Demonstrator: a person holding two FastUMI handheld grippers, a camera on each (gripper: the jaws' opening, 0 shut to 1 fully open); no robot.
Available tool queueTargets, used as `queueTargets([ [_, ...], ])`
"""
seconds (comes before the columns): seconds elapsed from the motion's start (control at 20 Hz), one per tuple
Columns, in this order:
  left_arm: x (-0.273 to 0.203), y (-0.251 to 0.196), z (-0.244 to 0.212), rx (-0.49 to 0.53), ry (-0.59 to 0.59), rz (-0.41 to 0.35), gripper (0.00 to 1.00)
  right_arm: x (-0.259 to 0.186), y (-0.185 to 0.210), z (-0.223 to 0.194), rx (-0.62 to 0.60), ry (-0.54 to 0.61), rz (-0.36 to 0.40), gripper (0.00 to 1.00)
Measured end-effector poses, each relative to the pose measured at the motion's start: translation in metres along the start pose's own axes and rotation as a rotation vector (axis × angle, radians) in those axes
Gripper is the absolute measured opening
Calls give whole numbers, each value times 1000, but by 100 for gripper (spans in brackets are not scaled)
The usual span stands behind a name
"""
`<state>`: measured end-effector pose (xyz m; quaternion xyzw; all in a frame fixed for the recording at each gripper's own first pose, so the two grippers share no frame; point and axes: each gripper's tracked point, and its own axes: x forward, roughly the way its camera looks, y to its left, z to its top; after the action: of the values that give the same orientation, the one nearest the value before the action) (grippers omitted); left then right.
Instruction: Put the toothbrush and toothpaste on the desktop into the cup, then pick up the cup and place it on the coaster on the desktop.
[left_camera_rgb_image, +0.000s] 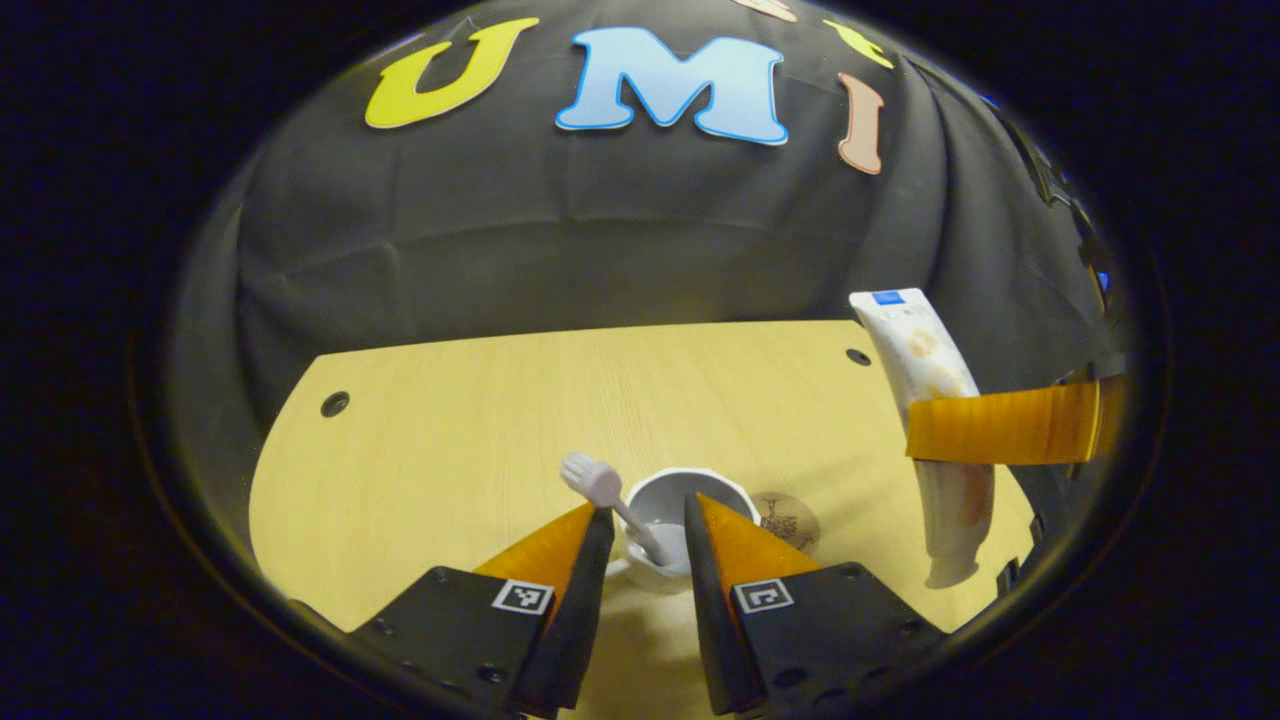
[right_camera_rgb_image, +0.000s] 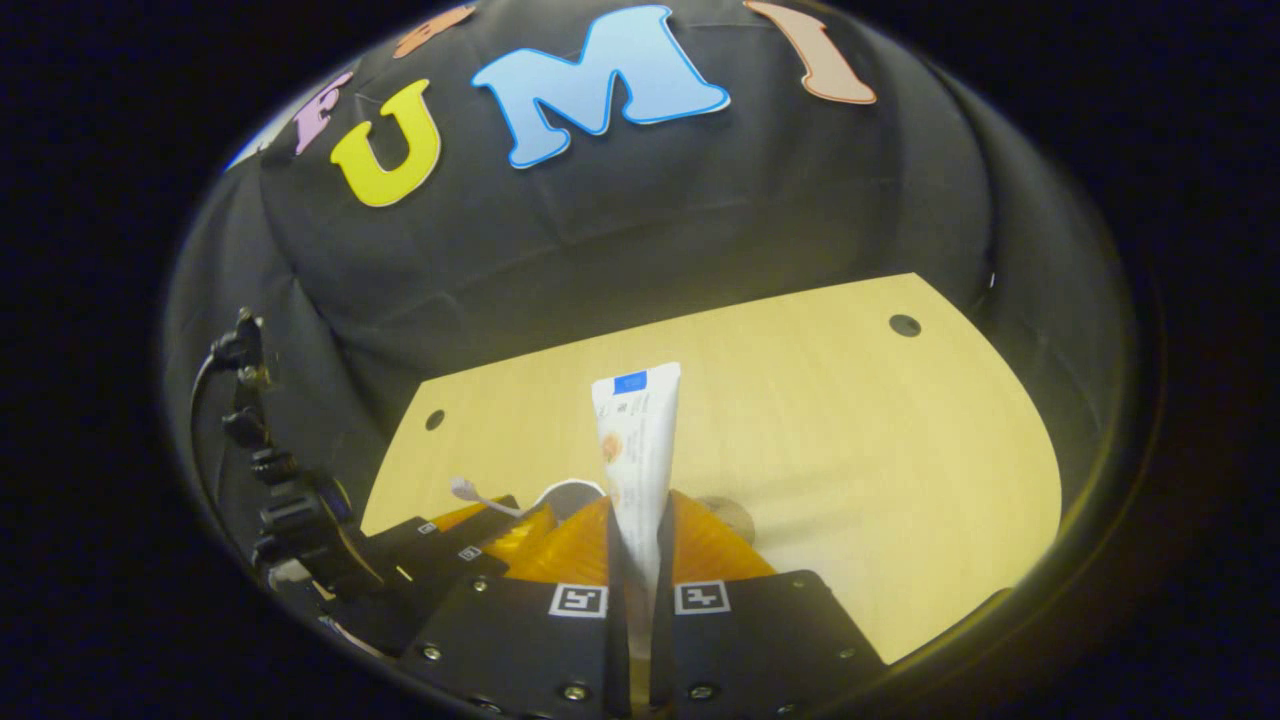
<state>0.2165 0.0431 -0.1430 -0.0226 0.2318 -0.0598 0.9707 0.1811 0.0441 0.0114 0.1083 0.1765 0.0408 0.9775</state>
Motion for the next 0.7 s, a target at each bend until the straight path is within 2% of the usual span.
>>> queueTargets([
  [0.05,-2,1,1,0,-7,-6,52,2,4,4,0,-6,0,10],
  [0.1,-4,3,4,0,-16,-5,50,3,7,6,0,-9,3,10],
  [0.25,-13,9,0,2,-18,1,76,8,11,9,1,-16,5,10],
  [0.3,-17,11,-1,-3,-20,5,78,9,12,11,6,-22,7,10],
  [0.7,-52,43,-20,-39,-14,55,80,26,50,27,27,-62,93,10],
])
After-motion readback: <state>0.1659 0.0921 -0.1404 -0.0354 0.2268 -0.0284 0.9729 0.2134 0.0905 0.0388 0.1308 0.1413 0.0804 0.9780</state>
